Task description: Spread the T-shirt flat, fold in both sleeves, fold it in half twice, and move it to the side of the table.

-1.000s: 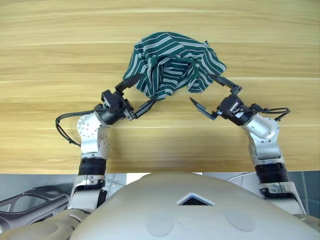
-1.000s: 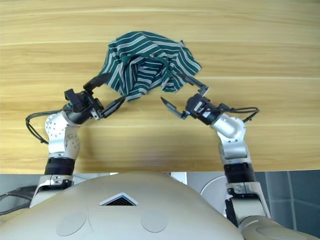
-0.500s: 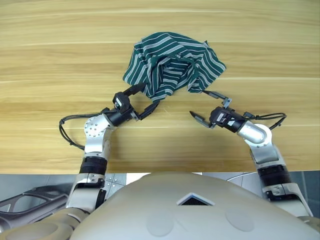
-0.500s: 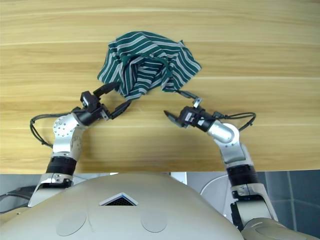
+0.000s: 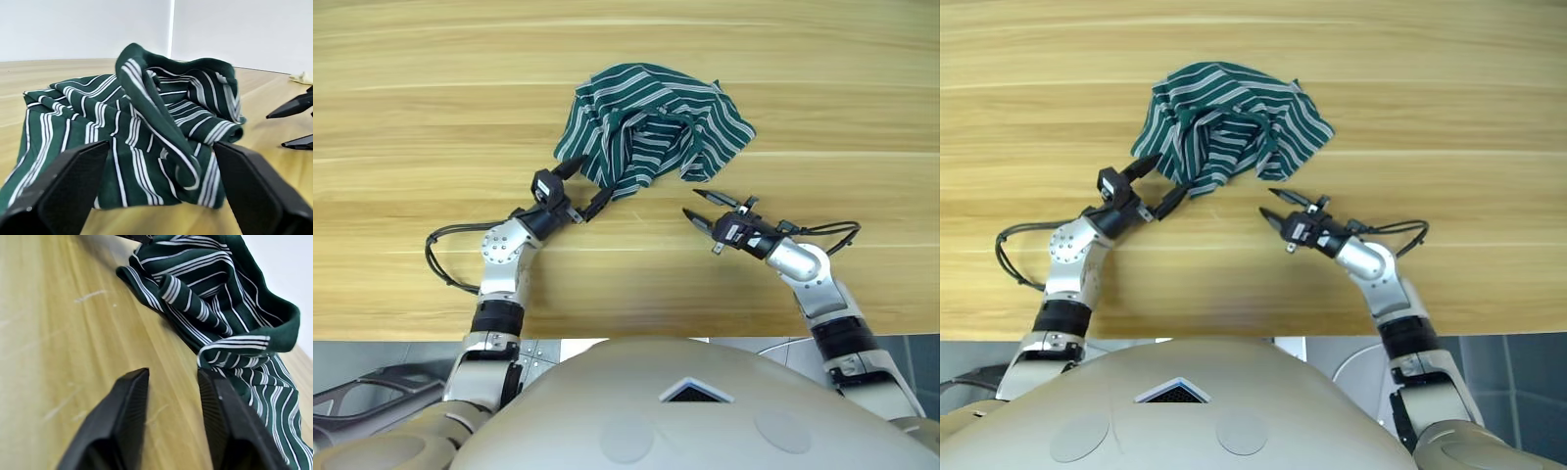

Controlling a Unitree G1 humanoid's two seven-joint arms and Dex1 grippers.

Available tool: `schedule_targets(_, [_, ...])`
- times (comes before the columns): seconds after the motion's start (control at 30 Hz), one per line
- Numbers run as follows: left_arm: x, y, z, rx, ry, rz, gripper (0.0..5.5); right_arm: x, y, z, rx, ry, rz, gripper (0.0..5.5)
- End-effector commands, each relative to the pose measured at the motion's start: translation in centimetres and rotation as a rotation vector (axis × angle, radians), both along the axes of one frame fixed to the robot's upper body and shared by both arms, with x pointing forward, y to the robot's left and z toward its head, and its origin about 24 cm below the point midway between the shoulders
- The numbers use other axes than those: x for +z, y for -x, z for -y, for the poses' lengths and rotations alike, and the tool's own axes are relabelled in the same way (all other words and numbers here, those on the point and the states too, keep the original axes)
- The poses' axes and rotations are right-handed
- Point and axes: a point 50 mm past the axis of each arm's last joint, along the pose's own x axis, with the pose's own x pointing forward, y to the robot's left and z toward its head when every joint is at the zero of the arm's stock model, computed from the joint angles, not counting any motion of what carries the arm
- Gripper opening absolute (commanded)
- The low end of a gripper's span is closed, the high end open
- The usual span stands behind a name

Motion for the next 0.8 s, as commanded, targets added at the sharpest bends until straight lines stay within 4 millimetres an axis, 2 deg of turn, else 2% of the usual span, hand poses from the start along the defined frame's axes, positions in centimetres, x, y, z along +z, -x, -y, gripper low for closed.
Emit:
schedule_targets(0.03, [0.3, -0.5, 0.1, 0.01, 0.011, 0.022, 3.98, -1.1, 0.1, 0.3, -0.023, 0.047, -0.038, 1.21])
schedule_targets(0.37, [0.4, -0.2, 0.1, -0.007, 0.02, 0.032, 3.98, -0.9, -0.8, 1.1, -0.083, 0.049, -0.026, 1.21])
schedule_targets(0.57, [0.4, -0.1, 0.4, -0.021, 0.022, 0.033, 3.98, -1.4, -0.9, 0.7, -0.084, 0.061, -0.036, 1.21])
schedule_targets(0.8, [0.2, -0.3, 0.9, -0.026, 0.026, 0.027, 3.98, -2.7, -1.2, -0.7, -0.07, 0.106, -0.047, 1.21])
